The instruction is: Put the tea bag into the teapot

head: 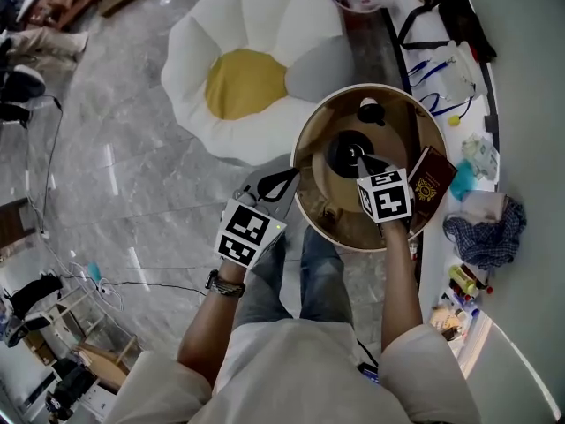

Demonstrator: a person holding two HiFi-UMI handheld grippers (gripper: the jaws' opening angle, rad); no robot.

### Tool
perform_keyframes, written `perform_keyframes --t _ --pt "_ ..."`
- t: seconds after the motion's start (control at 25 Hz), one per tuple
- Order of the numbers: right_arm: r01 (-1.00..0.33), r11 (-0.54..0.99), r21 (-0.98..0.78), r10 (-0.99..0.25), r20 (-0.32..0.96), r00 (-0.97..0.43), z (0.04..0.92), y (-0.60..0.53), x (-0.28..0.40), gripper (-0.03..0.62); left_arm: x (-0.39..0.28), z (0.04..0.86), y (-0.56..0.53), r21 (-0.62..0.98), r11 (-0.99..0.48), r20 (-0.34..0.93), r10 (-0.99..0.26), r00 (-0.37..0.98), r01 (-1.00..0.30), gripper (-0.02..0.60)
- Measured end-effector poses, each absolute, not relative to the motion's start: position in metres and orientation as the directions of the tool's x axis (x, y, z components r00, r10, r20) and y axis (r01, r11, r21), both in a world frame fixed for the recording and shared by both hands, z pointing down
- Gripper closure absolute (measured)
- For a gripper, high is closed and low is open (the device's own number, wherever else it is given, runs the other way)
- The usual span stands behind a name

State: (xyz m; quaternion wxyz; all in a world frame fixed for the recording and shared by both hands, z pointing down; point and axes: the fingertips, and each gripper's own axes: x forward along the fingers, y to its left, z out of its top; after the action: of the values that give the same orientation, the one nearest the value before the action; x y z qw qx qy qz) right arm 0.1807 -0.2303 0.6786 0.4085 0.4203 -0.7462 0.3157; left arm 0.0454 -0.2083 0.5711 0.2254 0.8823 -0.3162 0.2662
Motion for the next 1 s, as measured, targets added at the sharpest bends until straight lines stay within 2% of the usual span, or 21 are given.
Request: perform_keyframes --t 0.52,1.0 --pt "-0.938 0.315 -0.143 -0.580 0.753 -0.310 0.545 -0.193 0.190 0.559 0.049 0.488 -0.185 0.164 -0.781 0.528 -0.446 0.723 -0.602 0.577" --pt "-0.970 0.214 -0.114 -0.774 0.586 -0.240 0.418 -0.128 0.187 0.554 0.045 0.404 -0.158 0.101 -0.851 0.407 -0.437 0.802 -0.515 0.577"
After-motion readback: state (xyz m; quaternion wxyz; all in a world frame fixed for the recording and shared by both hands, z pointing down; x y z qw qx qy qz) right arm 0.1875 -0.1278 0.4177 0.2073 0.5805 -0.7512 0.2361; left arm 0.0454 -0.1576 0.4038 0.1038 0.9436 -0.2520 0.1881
